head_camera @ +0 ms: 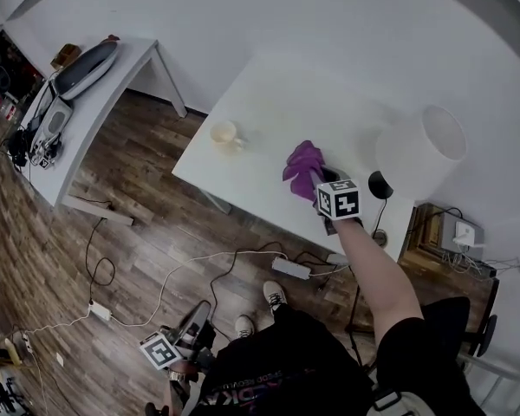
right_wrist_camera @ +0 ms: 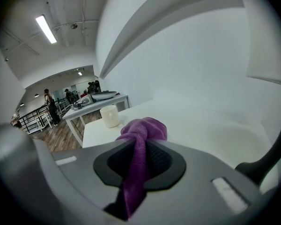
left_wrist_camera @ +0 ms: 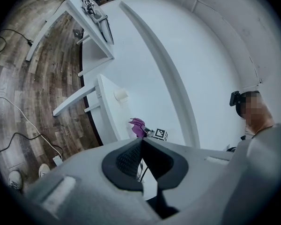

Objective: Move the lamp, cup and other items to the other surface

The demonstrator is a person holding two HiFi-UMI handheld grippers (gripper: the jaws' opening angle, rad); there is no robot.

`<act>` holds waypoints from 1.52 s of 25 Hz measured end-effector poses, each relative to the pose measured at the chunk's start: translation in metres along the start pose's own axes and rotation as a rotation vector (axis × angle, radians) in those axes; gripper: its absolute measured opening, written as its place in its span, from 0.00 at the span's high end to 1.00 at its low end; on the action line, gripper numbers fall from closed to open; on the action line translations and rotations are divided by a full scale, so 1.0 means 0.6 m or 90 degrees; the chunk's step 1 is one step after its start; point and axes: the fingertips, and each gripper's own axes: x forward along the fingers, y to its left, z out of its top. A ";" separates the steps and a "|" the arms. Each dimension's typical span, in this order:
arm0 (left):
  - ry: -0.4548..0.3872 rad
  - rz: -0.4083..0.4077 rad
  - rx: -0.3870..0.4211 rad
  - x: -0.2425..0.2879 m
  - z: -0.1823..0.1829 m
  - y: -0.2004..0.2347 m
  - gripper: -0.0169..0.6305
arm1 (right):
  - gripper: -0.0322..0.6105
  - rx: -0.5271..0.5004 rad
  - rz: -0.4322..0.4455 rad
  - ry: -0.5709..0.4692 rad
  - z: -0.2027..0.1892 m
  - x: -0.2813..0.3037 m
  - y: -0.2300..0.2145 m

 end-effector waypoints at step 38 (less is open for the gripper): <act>0.442 -0.248 0.051 -0.078 -0.224 -0.101 0.99 | 0.87 0.243 -0.390 -0.152 -0.353 -0.750 0.036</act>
